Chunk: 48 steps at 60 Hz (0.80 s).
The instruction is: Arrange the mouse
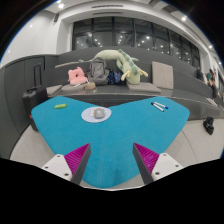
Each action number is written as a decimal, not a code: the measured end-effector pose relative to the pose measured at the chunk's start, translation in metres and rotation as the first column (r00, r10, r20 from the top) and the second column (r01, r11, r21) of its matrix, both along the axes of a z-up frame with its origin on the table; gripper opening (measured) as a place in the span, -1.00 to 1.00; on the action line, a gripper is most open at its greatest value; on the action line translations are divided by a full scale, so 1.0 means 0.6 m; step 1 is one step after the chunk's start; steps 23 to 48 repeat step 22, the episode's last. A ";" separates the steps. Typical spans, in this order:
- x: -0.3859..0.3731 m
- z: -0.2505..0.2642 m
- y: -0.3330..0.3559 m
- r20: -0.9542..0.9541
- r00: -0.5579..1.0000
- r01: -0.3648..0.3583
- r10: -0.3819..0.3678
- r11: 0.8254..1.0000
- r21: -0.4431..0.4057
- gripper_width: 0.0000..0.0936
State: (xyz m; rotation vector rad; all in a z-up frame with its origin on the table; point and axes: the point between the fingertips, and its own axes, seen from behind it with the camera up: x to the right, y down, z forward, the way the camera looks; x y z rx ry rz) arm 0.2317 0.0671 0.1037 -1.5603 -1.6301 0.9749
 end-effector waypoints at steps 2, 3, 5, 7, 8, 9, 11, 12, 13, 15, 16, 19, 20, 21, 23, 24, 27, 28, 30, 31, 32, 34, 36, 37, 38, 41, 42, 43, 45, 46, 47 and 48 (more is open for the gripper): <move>0.009 0.002 -0.001 -0.006 1.000 0.001 -0.001 1.000 -0.002 0.84; 0.013 0.004 -0.001 -0.010 1.000 0.000 0.000 1.000 -0.002 0.84; 0.019 0.007 -0.002 -0.018 1.000 -0.004 0.004 1.000 0.003 0.84; 0.022 0.010 0.000 -0.026 1.000 -0.005 0.005 1.000 0.015 0.82; 0.024 0.011 0.003 -0.032 0.999 -0.006 0.007 1.000 0.021 0.82; 0.027 0.013 0.000 -0.036 0.999 -0.009 0.010 1.000 0.023 0.82; 0.029 0.014 -0.003 -0.041 0.999 -0.013 0.014 1.000 0.020 0.82; 0.031 0.014 -0.004 -0.042 0.999 -0.014 0.015 1.000 0.019 0.82; 0.032 0.015 -0.005 -0.042 0.999 -0.016 0.017 1.000 0.020 0.83; 0.035 0.018 -0.006 -0.048 0.999 -0.022 0.023 1.000 0.020 0.82; 0.036 0.020 -0.007 -0.052 0.998 -0.025 0.026 0.999 0.021 0.82; 0.038 0.023 -0.004 -0.056 0.998 -0.029 0.030 0.999 0.024 0.82; 0.039 0.023 -0.004 -0.055 0.998 -0.029 0.030 0.999 0.026 0.82; 0.039 0.023 -0.003 -0.055 0.998 -0.027 0.029 0.999 0.026 0.81; 0.039 0.023 -0.003 -0.056 0.998 -0.024 0.026 0.999 0.026 0.82; 0.039 0.023 -0.003 -0.056 0.998 -0.024 0.026 0.999 0.026 0.82; 0.039 0.023 -0.003 -0.056 0.998 -0.024 0.026 0.999 0.026 0.82; 0.039 0.023 -0.003 -0.056 0.998 -0.024 0.026 0.999 0.026 0.82; 0.039 0.023 -0.003 -0.056 0.998 -0.024 0.026 0.999 0.026 0.82; 0.039 0.023 -0.003 -0.056 0.998 -0.024 0.026 0.999 0.026 0.82; 0.039 0.023 -0.003 -0.056 0.998 -0.024 0.026 0.999 0.026 0.82; 0.039 0.023 -0.003 -0.056 0.998 -0.024 0.026 0.999 0.026 0.82; 0.039 0.023 -0.003 -0.056 0.998 -0.024 0.026 0.999 0.026 0.82; 0.039 0.023 -0.003 -0.056 0.998 -0.024 0.026 0.999 0.026 0.82; 0.039 0.023 -0.003 -0.056 0.998 -0.024 0.026 0.999 0.026 0.82; 0.039 0.023 -0.003 -0.056 0.998 -0.024 0.026 0.999 0.026 0.82; 0.039 0.023 -0.003 -0.056 0.998 -0.024 0.026 0.999 0.026 0.82; 0.039 0.023 -0.003 -0.056 0.998 -0.024 0.026 0.999 0.026 0.82; 0.039 0.023 -0.003 -0.056 0.998 -0.024 0.026 0.999 0.026 0.82; 0.039 0.023 -0.003 -0.056 0.998 -0.024 0.026 0.999 0.026 0.82; 0.039 0.023 -0.003 -0.056 0.998 -0.024 0.026 0.999 0.026 0.82; 0.039 0.023 -0.003 -0.056 0.998 -0.024 0.026 0.999 0.026 0.82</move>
